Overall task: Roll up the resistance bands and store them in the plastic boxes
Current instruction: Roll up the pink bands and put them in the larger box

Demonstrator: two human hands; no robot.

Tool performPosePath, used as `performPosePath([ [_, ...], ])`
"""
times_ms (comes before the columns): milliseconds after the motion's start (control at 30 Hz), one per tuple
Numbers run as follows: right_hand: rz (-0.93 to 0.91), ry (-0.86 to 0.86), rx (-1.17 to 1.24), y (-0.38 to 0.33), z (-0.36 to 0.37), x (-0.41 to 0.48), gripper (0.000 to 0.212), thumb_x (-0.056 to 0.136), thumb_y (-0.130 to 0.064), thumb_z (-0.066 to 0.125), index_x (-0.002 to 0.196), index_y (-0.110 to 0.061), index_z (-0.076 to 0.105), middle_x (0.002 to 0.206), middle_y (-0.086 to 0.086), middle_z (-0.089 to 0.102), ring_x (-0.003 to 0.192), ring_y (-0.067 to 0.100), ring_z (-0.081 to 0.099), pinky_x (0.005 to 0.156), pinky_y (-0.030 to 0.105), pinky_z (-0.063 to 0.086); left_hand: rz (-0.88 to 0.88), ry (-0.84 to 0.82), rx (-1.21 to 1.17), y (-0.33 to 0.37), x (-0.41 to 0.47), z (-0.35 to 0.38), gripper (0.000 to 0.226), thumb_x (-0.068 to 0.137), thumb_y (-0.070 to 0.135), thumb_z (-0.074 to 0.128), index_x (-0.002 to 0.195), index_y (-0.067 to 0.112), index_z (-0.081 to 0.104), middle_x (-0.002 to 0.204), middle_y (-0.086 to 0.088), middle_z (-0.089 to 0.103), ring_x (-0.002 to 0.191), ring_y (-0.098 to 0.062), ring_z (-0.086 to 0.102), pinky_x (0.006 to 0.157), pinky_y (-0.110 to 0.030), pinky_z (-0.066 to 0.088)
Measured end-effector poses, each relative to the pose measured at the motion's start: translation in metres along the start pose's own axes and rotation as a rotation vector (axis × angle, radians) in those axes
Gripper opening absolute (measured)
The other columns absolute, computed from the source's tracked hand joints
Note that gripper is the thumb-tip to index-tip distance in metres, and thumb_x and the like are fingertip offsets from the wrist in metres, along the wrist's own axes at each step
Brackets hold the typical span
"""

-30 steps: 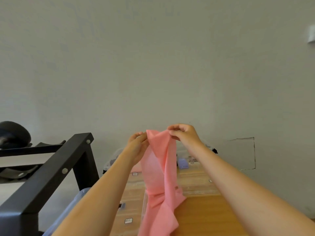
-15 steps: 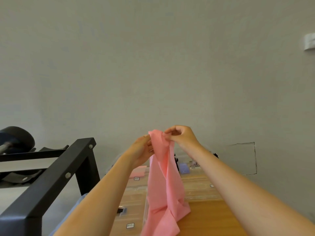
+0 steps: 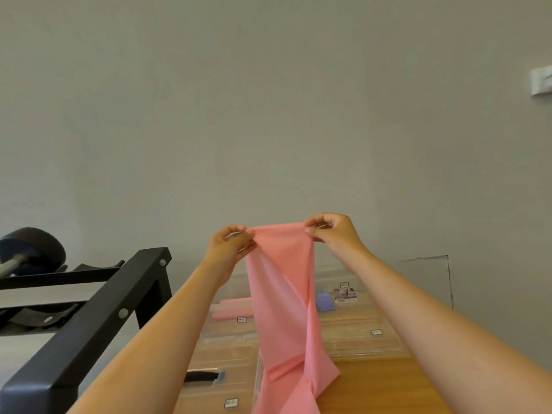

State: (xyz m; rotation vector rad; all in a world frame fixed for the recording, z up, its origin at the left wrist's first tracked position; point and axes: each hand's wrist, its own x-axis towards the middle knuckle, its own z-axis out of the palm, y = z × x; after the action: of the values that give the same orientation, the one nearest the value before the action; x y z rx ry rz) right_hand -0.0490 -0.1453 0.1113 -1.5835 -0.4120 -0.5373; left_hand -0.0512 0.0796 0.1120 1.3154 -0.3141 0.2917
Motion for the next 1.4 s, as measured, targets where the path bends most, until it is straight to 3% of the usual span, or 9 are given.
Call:
performPosePath([
  [300, -0.083, -0.026, 0.126, -0.058, 0.001, 0.029, 0.022, 0.085, 0.007, 0.059, 0.093, -0.011, 0.070, 0.101, 0.009, 0.065, 0.079, 0.015, 0.066, 0.076, 0.024, 0.058, 0.187, -0.001, -0.058, 0.070, 0.020, 0.021, 0.021, 0.090, -0.011, 0.055, 0.102, 0.006, 0.059, 0.095, -0.006, 0.059, 0.089, -0.018, 0.063, 0.081, -0.026, 0.057],
  [500, -0.206, 0.009, 0.040, -0.099, -0.003, 0.050, 0.030, 0.082, 0.004, 0.057, 0.101, -0.016, 0.071, 0.107, -0.003, 0.066, 0.085, 0.016, 0.071, 0.084, 0.026, 0.057, 0.316, 0.002, -0.031, 0.118, 0.032, 0.035, 0.024, 0.091, -0.009, 0.054, 0.112, 0.003, 0.055, 0.091, -0.004, 0.055, 0.087, -0.014, 0.060, 0.084, -0.023, 0.055],
  [667, -0.217, -0.025, 0.062, -0.112, -0.005, 0.054, 0.026, 0.084, -0.002, 0.062, 0.099, -0.022, 0.070, 0.110, -0.005, 0.064, 0.083, 0.006, 0.065, 0.068, 0.021, 0.055, 0.285, -0.007, -0.039, 0.128, 0.040, 0.034, 0.026, 0.090, -0.006, 0.056, 0.113, 0.007, 0.057, 0.088, -0.001, 0.054, 0.085, -0.011, 0.059, 0.085, -0.025, 0.054],
  [767, -0.141, -0.084, 0.001, -0.099, -0.007, 0.053, 0.029, 0.083, -0.001, 0.064, 0.102, -0.022, 0.070, 0.109, -0.004, 0.064, 0.083, 0.006, 0.064, 0.065, 0.020, 0.055, 0.249, -0.038, 0.156, 0.115, 0.041, 0.024, 0.036, 0.087, -0.010, 0.058, 0.120, 0.005, 0.057, 0.089, 0.000, 0.054, 0.081, -0.011, 0.060, 0.073, -0.021, 0.057],
  [867, -0.047, -0.173, -0.112, -0.073, -0.006, 0.050, 0.040, 0.080, 0.001, 0.066, 0.113, -0.020, 0.067, 0.092, 0.004, 0.067, 0.076, 0.010, 0.066, 0.079, 0.023, 0.056, 0.221, -0.025, 0.404, 0.096, 0.040, 0.011, 0.036, 0.082, -0.013, 0.063, 0.114, 0.005, 0.058, 0.085, -0.006, 0.057, 0.074, -0.016, 0.063, 0.068, -0.022, 0.058],
  [967, -0.052, -0.190, -0.144, -0.053, -0.001, 0.049, 0.035, 0.079, 0.005, 0.068, 0.103, -0.021, 0.068, 0.091, 0.005, 0.065, 0.081, 0.015, 0.065, 0.082, 0.024, 0.055, 0.194, 0.054, 0.566, 0.083, 0.041, 0.002, 0.038, 0.075, -0.008, 0.074, 0.107, 0.006, 0.057, 0.071, -0.006, 0.056, 0.070, -0.021, 0.062, 0.075, -0.030, 0.059],
  [1133, -0.057, -0.133, -0.144, -0.042, 0.005, 0.051, 0.023, 0.078, 0.003, 0.071, 0.087, -0.018, 0.068, 0.082, 0.013, 0.061, 0.074, 0.019, 0.063, 0.071, 0.026, 0.057, 0.181, 0.073, 0.459, 0.073, 0.042, -0.004, 0.038, 0.072, -0.007, 0.078, 0.102, 0.005, 0.058, 0.071, -0.005, 0.052, 0.071, -0.021, 0.060, 0.068, -0.025, 0.059],
  [1300, -0.060, -0.101, -0.147, -0.042, 0.005, 0.051, 0.020, 0.079, 0.000, 0.071, 0.094, -0.014, 0.070, 0.083, 0.002, 0.065, 0.077, 0.012, 0.062, 0.072, 0.019, 0.053, 0.136, 0.000, 0.300, 0.066, 0.037, -0.011, 0.030, 0.079, -0.010, 0.069, 0.099, 0.010, 0.061, 0.101, -0.011, 0.067, 0.092, -0.023, 0.066, 0.088, -0.030, 0.054],
  [1400, -0.049, -0.121, -0.208, -0.038, 0.003, 0.050, 0.029, 0.079, 0.004, 0.067, 0.099, -0.016, 0.070, 0.091, -0.001, 0.067, 0.082, 0.010, 0.061, 0.080, 0.020, 0.050, 0.190, -0.013, 0.398, 0.061, 0.036, -0.014, 0.028, 0.080, -0.013, 0.067, 0.095, 0.009, 0.061, 0.100, -0.011, 0.069, 0.089, -0.019, 0.067, 0.082, -0.023, 0.056],
])
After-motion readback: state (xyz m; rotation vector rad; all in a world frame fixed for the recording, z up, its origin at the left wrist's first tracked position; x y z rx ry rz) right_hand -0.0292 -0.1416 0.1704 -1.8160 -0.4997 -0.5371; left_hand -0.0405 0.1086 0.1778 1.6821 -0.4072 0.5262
